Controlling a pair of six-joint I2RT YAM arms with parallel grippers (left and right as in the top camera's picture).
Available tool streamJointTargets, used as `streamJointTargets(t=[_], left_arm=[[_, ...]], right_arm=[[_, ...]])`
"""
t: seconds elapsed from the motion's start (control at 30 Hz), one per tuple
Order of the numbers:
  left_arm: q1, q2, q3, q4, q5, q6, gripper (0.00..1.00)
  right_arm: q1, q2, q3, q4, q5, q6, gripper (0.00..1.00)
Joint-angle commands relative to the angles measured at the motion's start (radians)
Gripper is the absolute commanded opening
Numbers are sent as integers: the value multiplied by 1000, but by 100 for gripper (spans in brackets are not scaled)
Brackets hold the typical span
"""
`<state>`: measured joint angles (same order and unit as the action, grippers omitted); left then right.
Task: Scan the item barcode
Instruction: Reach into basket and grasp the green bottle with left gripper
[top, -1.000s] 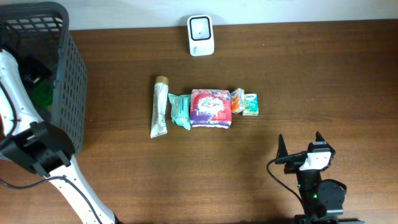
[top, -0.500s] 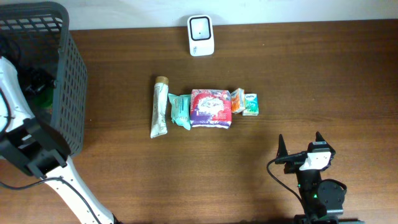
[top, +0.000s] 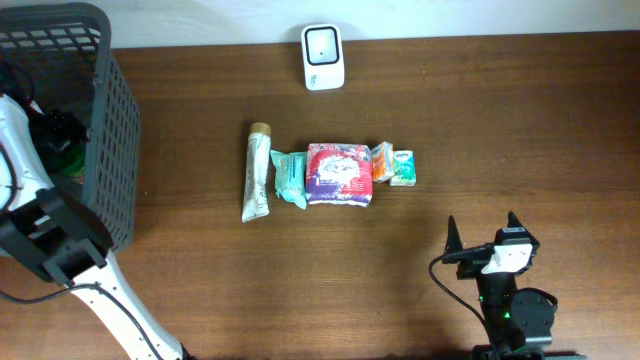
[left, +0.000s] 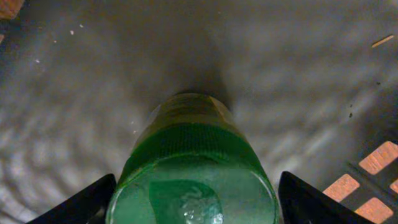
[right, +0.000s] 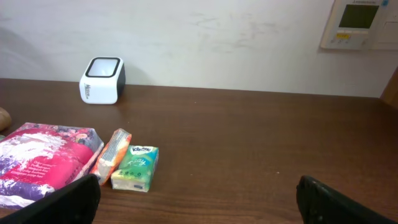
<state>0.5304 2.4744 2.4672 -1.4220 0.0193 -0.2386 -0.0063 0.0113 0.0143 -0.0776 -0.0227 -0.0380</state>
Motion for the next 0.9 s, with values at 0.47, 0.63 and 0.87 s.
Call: streamJointTargets(t=[0.47, 0.63, 0.87], left_arm=[[5, 18, 125, -54, -14, 30, 56], [5, 18, 363, -192, 17, 15, 52], [5, -109, 672, -237, 68, 15, 57]], right_arm=[[5, -6, -9, -1, 9, -7, 99], [5, -6, -9, -1, 9, -7, 99], [5, -6, -9, -1, 9, -7, 99]])
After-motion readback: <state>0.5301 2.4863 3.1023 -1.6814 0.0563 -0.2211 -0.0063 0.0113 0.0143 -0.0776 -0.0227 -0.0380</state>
